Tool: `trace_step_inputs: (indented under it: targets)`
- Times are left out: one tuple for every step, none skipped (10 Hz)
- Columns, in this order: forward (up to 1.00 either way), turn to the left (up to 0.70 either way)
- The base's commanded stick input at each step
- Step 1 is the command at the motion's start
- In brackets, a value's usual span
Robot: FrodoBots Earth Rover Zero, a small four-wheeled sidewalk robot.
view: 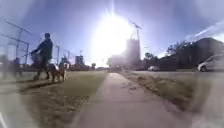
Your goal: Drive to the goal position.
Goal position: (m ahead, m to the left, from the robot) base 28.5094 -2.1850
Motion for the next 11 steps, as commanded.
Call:
trace_step_inputs:
  targets:
    - [1.00, 0.00]
    - [1.00, 0.00]
    - [1.00, 0.00]
    - [1.00, 0.00]
    - [1.00, 0.00]
    - [1.00, 0.00]
    - [1.00, 0.00]
    - [1.00, 0.00]
    - [1.00, 0.00]
    - [1.00, 0.00]
    - [1.00, 0.00]
